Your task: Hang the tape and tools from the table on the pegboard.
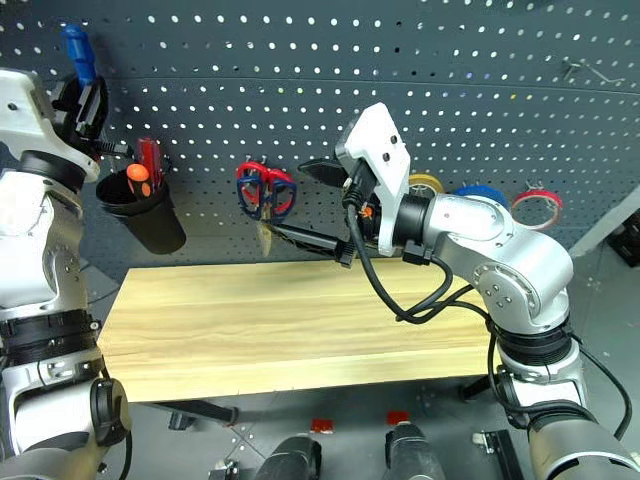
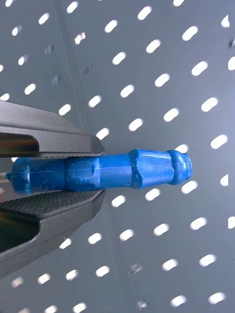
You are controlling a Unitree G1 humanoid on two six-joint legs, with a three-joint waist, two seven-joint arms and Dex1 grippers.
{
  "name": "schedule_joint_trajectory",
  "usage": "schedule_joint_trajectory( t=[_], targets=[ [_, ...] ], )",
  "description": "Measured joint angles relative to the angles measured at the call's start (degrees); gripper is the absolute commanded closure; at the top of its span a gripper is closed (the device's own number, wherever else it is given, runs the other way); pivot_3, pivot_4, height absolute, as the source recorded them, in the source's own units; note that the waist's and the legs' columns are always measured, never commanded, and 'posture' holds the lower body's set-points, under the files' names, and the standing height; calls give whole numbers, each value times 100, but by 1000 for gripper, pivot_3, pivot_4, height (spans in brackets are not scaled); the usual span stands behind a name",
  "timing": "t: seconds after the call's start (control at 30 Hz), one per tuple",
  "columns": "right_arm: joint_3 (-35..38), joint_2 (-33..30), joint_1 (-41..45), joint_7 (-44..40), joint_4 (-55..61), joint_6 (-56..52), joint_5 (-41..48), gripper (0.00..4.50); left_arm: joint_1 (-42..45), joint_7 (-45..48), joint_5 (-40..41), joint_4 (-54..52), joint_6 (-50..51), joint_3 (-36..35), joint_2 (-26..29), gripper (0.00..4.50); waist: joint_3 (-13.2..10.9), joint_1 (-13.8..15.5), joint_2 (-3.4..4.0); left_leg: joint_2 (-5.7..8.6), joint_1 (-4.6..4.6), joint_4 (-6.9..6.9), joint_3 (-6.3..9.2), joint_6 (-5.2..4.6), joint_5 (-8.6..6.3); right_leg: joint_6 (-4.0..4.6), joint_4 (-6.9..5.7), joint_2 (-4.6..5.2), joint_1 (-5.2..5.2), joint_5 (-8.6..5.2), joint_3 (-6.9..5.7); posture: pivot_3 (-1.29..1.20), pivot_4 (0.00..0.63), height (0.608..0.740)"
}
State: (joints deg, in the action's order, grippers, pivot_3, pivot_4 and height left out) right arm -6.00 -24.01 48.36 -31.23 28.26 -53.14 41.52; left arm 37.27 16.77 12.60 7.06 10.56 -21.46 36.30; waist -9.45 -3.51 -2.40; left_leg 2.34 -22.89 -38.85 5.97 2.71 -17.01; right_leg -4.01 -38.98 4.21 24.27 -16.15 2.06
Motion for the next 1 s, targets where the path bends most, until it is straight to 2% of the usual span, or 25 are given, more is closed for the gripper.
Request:
schedule_joint_trajectory(
  t=[0.23,0.27,0.57,0.73,0.9,1.0],
  targets=[
    [-44,-7,-11,-8,35,0,0,0,-610,-404,-308,89,-279,-53,-22,3897,53,-29,-6,-2,-2,-4,3,0,0,0,-2,4,1,0,4,-12,85,740],
    [-47,-6,-11,-10,35,0,0,0,-611,-489,-351,161,-347,-67,-22,3142,64,-27,-7,-2,-1,-4,3,-1,0,0,-2,5,0,0,4,-12,85,740],
    [-98,-7,-11,-122,37,1,5,0,-662,-664,-419,274,-700,-137,-22,548,174,-21,-7,-1,0,-6,4,-2,-1,0,-2,10,-3,0,6,-14,68,740],
    [-100,-47,-84,-137,74,1,1,0,-838,-1015,-272,-406,71,-200,-248,548,235,-24,-14,0,-1,-7,8,-2,-1,0,-4,10,-4,0,6,2,52,740],
    [-92,-145,-354,-89,87,31,-87,0,-898,-1389,-275,-2151,1303,-7,-404,548,339,-16,-43,2,0,-6,5,-3,-2,0,-3,10,-8,0,13,34,32,740],
    [-77,-128,-496,3,90,143,-215,0,-1292,-1232,-246,-3146,1635,383,-413,548,456,8,-13,2,9,2,0,-5,-3,0,-1,10,-12,0,18,47,25,740]
  ],
)
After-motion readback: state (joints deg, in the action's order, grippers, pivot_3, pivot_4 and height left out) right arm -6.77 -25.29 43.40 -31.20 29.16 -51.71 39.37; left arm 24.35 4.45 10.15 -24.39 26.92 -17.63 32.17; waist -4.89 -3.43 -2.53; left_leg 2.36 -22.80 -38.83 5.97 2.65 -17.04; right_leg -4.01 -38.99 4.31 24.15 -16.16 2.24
